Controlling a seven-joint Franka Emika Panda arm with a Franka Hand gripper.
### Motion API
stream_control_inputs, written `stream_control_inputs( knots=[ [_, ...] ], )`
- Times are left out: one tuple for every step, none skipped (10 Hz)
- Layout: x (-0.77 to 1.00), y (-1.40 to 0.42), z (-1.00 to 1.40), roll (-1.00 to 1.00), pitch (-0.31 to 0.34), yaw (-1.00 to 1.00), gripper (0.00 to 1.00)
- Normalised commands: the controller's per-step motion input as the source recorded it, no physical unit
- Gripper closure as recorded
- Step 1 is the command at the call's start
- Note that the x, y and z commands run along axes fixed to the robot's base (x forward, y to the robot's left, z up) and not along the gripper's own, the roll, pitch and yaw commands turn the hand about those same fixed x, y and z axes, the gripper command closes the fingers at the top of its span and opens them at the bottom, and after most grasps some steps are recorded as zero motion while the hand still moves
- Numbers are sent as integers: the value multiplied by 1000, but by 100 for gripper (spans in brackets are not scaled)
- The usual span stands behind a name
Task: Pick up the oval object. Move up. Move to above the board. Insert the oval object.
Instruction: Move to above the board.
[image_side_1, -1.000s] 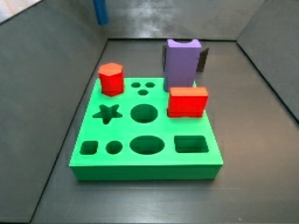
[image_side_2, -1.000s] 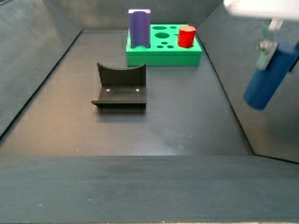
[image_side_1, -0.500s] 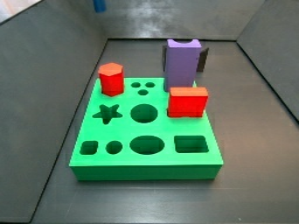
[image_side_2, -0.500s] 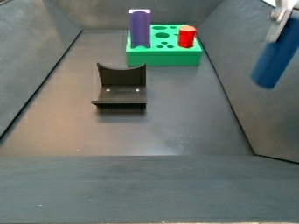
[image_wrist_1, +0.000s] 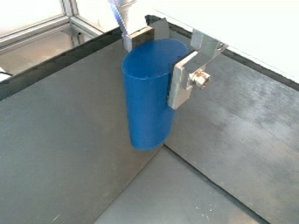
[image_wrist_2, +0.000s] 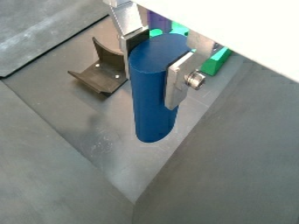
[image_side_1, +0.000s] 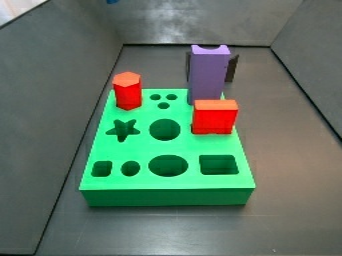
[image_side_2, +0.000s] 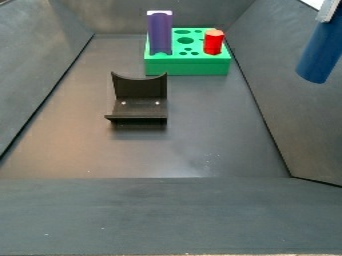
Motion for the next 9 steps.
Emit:
stream_control_inputs(
  knots=[
    [-402,-6,12,113,43,37,100],
    [-403,-6,12,112,43,37,100],
    [-403,-6,11,112,43,38,100],
    [-403,-6,11,111,43,37,100],
    [-403,-6,11,111,43,37,100],
    [-403,-6,11,111,43,37,100],
    [-403,-6,11,111,43,37,100],
    [-403,-6,11,111,43,37,100],
    [-403,-6,11,111,43,37,100]
  ],
)
